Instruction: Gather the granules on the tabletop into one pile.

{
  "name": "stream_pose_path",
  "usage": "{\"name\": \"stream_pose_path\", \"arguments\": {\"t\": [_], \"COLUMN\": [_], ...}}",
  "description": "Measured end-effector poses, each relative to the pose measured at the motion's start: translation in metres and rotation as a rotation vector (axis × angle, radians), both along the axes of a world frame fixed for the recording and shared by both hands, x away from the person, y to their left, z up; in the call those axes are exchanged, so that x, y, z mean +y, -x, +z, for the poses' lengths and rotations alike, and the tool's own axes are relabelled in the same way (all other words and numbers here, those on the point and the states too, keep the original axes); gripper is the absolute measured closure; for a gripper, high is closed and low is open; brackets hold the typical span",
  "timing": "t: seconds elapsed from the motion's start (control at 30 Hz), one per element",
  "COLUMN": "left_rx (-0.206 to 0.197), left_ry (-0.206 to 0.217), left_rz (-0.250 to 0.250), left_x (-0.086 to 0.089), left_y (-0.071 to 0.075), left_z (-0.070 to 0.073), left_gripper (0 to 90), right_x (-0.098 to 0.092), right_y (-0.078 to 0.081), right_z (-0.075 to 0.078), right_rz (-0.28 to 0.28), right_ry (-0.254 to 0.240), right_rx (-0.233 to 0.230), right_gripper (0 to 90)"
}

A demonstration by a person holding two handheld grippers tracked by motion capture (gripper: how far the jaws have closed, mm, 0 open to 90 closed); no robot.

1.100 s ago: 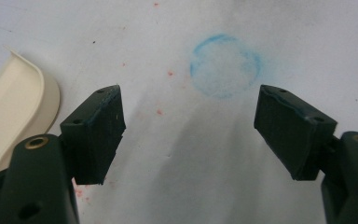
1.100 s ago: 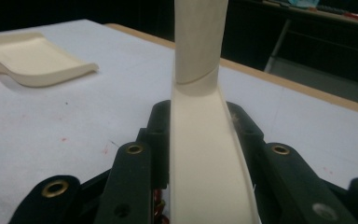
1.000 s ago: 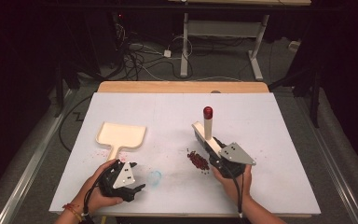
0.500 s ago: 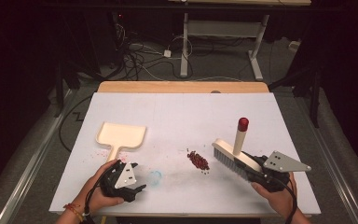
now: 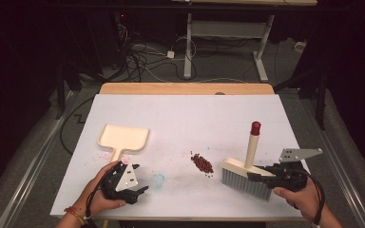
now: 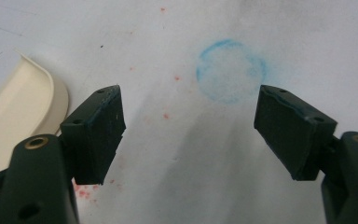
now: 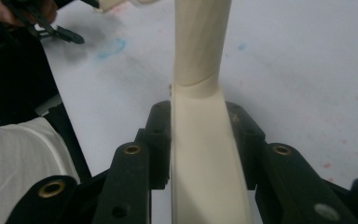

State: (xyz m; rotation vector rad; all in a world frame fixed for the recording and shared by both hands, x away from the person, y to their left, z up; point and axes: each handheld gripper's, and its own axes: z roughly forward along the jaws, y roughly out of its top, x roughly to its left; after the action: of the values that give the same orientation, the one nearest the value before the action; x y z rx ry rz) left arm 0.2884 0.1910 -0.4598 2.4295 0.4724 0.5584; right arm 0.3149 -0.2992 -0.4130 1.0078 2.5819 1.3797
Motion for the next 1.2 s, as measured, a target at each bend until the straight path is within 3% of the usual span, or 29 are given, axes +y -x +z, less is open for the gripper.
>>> {"name": "stream_pose_path", "arguments": {"t": [0.07, 0.17, 0.23, 0.33, 0.4, 0.5, 0.57, 0.63, 0.7, 0.77, 0.83, 0.97, 1.2], "left_rx": [-0.001, -0.002, -0.002, -0.001, -0.002, -0.005, 0.002, 0.002, 0.0, -0.002, -0.001, 0.002, 0.002], "left_ry": [0.003, 0.008, 0.008, 0.009, 0.006, 0.017, 0.018, 0.015, 0.014, 0.008, 0.008, 0.012, 0.012], "left_rz": [0.002, 0.001, 0.002, -0.001, 0.0, 0.005, 0.009, 0.014, 0.01, 0.007, 0.007, 0.007, 0.005], "left_x": [0.0, -0.001, -0.002, -0.002, -0.003, -0.002, -0.001, -0.001, -0.001, -0.002, -0.002, -0.001, -0.002], "left_y": [-0.002, -0.005, -0.007, -0.008, -0.008, -0.007, -0.008, -0.008, -0.008, -0.007, -0.007, -0.007, -0.007], "left_z": [0.001, 0.002, 0.003, 0.003, 0.003, 0.004, 0.003, 0.003, 0.003, 0.003, 0.003, 0.002, 0.002], "left_gripper": [23.5, 23.4, 23.3, 23.3, 23.3, 23.3, 23.3, 23.3, 23.3, 23.3, 23.3, 23.3, 23.3], "right_x": [-0.004, -0.008, -0.012, -0.019, -0.02, -0.017, -0.012, -0.008, -0.001, 0.005, 0.01, 0.019, 0.024], "right_y": [-0.012, -0.034, -0.049, -0.069, -0.078, -0.082, -0.082, -0.083, -0.088, -0.093, -0.097, -0.104, -0.118], "right_z": [0.0, 0.001, 0.001, 0.0, -0.002, -0.006, -0.008, -0.011, -0.017, -0.024, -0.031, -0.042, -0.041], "right_rz": [-0.024, -0.03, -0.033, -0.057, -0.061, -0.161, -0.242, -0.324, -0.399, -0.437, -0.492, -0.502, -0.501], "right_ry": [0.01, 0.051, 0.085, 0.05, 0.071, 0.117, 0.194, 0.165, 0.204, 0.203, 0.24, 0.286, 0.354], "right_rx": [-0.011, 0.013, 0.019, -0.005, -0.018, -0.074, -0.11, -0.088, -0.071, -0.031, -0.027, 0.006, -0.014], "right_gripper": [65.3, 61.2, 64.2, 65.7, 66.0, 67.6, 66.4, 62.9, 60.5, 56.7, 53.5, 47.1, 46.8]}}
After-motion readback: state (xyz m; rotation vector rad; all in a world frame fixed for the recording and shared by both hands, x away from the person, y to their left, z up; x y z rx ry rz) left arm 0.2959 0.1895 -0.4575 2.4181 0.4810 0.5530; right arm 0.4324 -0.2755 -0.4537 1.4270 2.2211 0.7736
